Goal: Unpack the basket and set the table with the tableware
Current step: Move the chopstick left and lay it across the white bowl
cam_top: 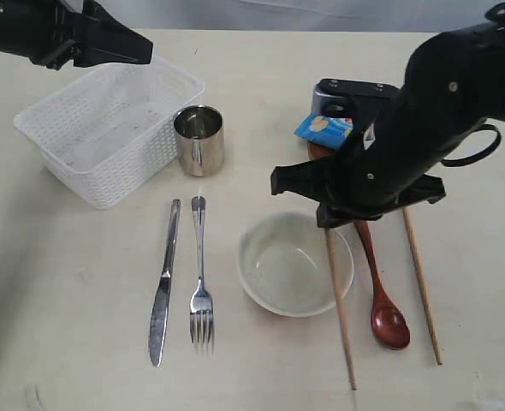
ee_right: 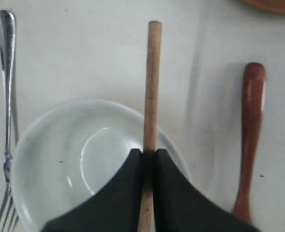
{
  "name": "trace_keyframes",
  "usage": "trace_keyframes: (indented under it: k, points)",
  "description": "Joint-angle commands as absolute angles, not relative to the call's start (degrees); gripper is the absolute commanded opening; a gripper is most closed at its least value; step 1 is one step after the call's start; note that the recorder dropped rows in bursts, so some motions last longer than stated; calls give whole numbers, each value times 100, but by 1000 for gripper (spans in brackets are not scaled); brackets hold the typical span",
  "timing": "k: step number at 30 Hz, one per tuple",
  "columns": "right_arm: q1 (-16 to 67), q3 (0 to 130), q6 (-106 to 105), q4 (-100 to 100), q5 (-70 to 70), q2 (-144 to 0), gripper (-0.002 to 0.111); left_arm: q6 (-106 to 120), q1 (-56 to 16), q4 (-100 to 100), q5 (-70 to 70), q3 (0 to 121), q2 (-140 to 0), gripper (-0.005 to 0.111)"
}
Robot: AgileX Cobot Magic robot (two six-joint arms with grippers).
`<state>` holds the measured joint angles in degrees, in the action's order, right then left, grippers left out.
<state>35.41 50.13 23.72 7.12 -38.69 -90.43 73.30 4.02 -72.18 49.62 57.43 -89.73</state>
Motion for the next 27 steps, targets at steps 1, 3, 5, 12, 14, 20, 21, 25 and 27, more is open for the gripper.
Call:
trace_keyframes:
  k: [1,3,5,12,14,20,21,25,27]
  points:
    - [3759,5391,2580,902,-3825,-9328,0,7366,361,-7266,5076,5706,-8931,62]
    - [3847,5516,2677,926,-3786,-9472,0,7366,361,-7266,5121,5706,-8931,62]
    - [3888,5597,2713,926,-3786,-9594,0,7366,361,-7266,5135,5706,-8931,62]
    - [3888,5676,2955,967,-3590,-9858,0,7366,361,-7266,5135,5706,-8931,62]
    - [3888,5676,3191,872,-3592,-9872,0,7366,361,-7266,5135,5706,-8931,62]
    - [3877,5676,3317,722,-3539,-9872,0,7366,361,-7266,5146,5706,-8931,62]
    - [3877,5676,3331,697,-3539,-9872,0,7366,361,-7266,5146,5706,-8931,62]
    - [3877,5676,3346,643,-3591,-9872,1,7366,361,-7266,5146,5706,-8931,62]
    - [3877,5676,3346,643,-3591,-9872,9,7366,361,-7266,5146,5706,-8931,62]
